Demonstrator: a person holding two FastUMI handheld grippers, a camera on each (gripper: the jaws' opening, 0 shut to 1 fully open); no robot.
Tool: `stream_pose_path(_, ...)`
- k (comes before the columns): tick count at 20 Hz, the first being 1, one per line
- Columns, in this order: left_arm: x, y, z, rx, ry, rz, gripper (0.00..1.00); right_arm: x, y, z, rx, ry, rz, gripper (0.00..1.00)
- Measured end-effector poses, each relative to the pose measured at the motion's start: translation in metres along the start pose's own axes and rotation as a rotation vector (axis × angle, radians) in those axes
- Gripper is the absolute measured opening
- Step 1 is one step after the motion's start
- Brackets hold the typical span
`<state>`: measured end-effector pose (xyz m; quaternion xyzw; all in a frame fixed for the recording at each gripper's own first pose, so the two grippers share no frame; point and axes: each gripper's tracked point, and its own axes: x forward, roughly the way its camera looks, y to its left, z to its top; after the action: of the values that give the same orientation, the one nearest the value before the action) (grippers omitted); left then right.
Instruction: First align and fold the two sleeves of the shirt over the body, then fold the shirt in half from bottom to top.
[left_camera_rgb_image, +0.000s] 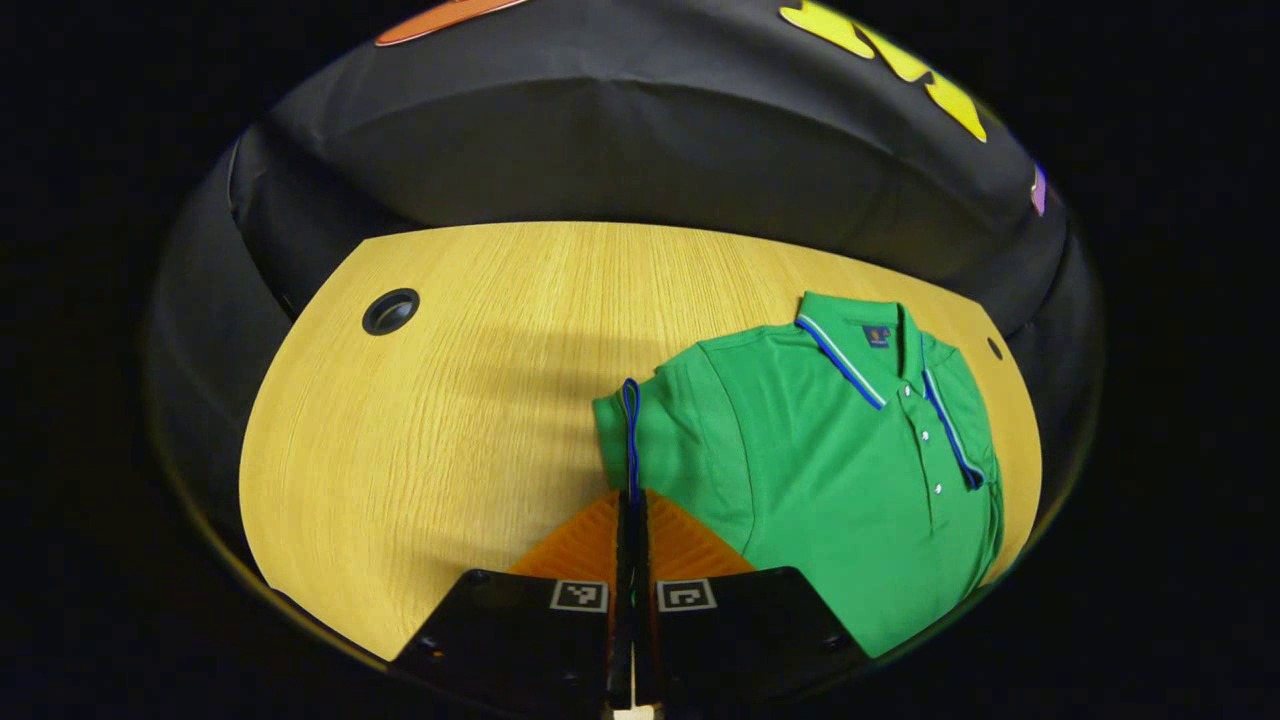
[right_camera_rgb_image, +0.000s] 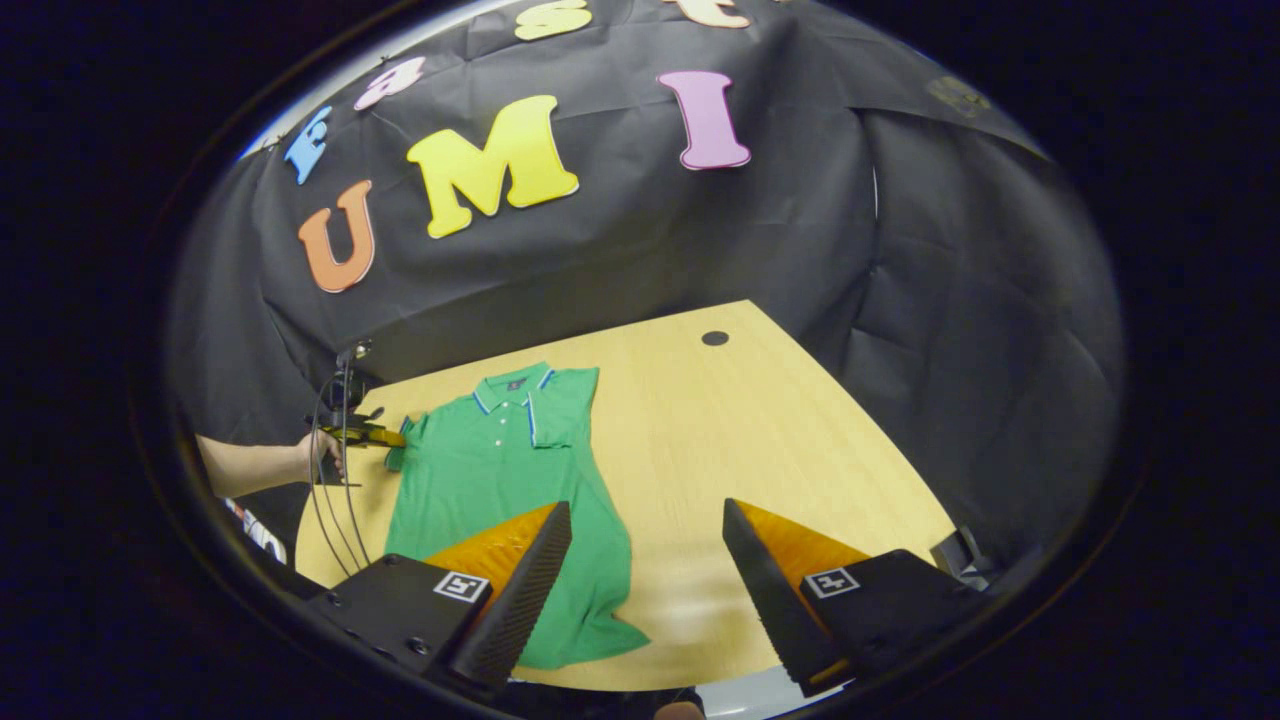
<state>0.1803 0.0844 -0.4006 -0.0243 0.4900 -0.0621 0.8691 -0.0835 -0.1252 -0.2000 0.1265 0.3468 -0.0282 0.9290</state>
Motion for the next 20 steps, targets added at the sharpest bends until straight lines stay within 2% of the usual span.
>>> stream_pose_path(1,-0.004,-0.002,0.004,-0.003,-0.016,-0.008,0.04,0.000,0.001,0.001,-0.003,-0.001,0.002,0.94)
stream_pose_path(2,-0.008,-0.005,0.008,-0.004,-0.030,-0.014,0.04,0.000,0.003,0.002,-0.006,-0.004,0.006,0.98)
stream_pose_path(7,-0.033,-0.044,0.037,0.002,-0.099,-0.074,0.04,-0.002,0.002,0.016,-0.069,-0.059,-0.012,0.94)
stream_pose_path(8,-0.037,-0.053,0.041,0.013,-0.109,-0.085,0.04,-0.002,0.004,0.019,-0.075,-0.065,-0.014,0.98)
stream_pose_path(9,-0.040,-0.063,0.044,0.023,-0.117,-0.090,0.04,-0.002,0.005,0.020,-0.078,-0.074,-0.013,0.94)
stream_pose_path(10,-0.042,-0.074,0.047,0.035,-0.123,-0.092,0.04,-0.002,0.007,0.021,-0.077,-0.080,-0.009,0.98)
stream_pose_path(11,-0.043,-0.085,0.050,0.050,-0.129,-0.099,0.04,-0.003,0.009,0.021,-0.076,-0.083,-0.004,0.94)
stream_pose_path(14,-0.036,-0.119,0.055,0.101,-0.131,-0.110,0.04,-0.007,0.006,0.018,-0.077,-0.086,-0.001,0.94)
stream_pose_path(15,-0.032,-0.129,0.054,0.113,-0.124,-0.108,0.04,-0.008,0.004,0.018,-0.072,-0.088,-0.006,0.98)
stream_pose_path(16,-0.030,-0.140,0.051,0.118,-0.116,-0.112,0.04,-0.009,0.001,0.017,-0.067,-0.092,-0.010,0.94)
stream_pose_path(17,-0.029,-0.150,0.050,0.117,-0.114,-0.117,0.05,-0.010,-0.003,0.018,-0.064,-0.096,-0.016,0.94)
stream_pose_path(18,-0.030,-0.158,0.051,0.109,-0.111,-0.125,0.12,-0.011,-0.006,0.018,-0.060,-0.097,-0.019,0.98)
stream_pose_path(19,-0.029,-0.169,0.048,0.093,-0.117,-0.143,0.19,-0.011,-0.008,0.019,-0.055,-0.097,-0.020,0.94)
stream_pose_path(20,-0.033,-0.180,0.048,0.075,-0.123,-0.176,0.36,-0.010,-0.008,0.020,-0.050,-0.100,-0.018,0.94)
